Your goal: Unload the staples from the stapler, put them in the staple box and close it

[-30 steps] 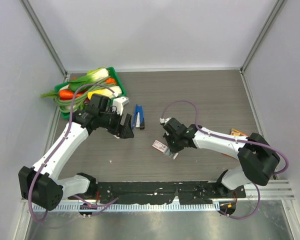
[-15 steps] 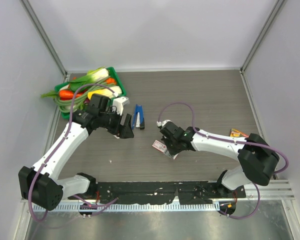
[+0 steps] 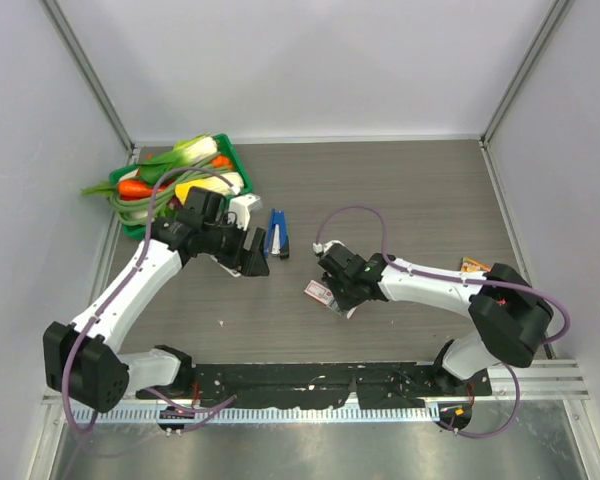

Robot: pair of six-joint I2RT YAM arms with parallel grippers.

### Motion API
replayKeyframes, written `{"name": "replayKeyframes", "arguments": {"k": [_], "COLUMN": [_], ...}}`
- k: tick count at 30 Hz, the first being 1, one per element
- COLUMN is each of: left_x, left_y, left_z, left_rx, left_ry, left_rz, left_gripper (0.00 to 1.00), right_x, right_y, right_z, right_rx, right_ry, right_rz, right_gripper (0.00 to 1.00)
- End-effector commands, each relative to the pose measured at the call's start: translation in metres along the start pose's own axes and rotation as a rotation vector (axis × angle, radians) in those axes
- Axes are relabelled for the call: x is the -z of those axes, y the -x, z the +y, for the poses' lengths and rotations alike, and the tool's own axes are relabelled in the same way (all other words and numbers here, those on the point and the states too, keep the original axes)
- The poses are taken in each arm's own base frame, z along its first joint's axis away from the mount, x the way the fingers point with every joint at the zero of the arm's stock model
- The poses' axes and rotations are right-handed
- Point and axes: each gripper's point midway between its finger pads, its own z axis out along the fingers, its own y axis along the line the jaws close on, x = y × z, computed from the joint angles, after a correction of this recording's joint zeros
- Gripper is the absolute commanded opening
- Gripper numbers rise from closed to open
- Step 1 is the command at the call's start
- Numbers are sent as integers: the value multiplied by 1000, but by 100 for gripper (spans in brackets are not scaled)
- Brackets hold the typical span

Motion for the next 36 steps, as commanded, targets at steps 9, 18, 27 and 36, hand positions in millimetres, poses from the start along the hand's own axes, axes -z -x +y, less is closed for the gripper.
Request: {"name": "replayKeyframes", "arguments": {"k": [9,18,27,36], "left_x": [-68,-98,-122,-138], "left_y": [15,34,31,25], "left_z": [2,-2,1,3], "left_rx": [-124,-151,-154,-163], "left_ry": [1,-12,5,-2], "left_rz": [81,94,133,177], "left_gripper": [79,79,79,78], "right_x": [60,48,26,17], "right_y": [12,-30,-28,-21], "right_z": [-4,-11,-9,-16], "right_rx": [-607,-796,-812,-830], "right_ry": [117,158,151,134], "right_rz": [-313,-300,-304,-337], "right_gripper": [32,33,29,26]}}
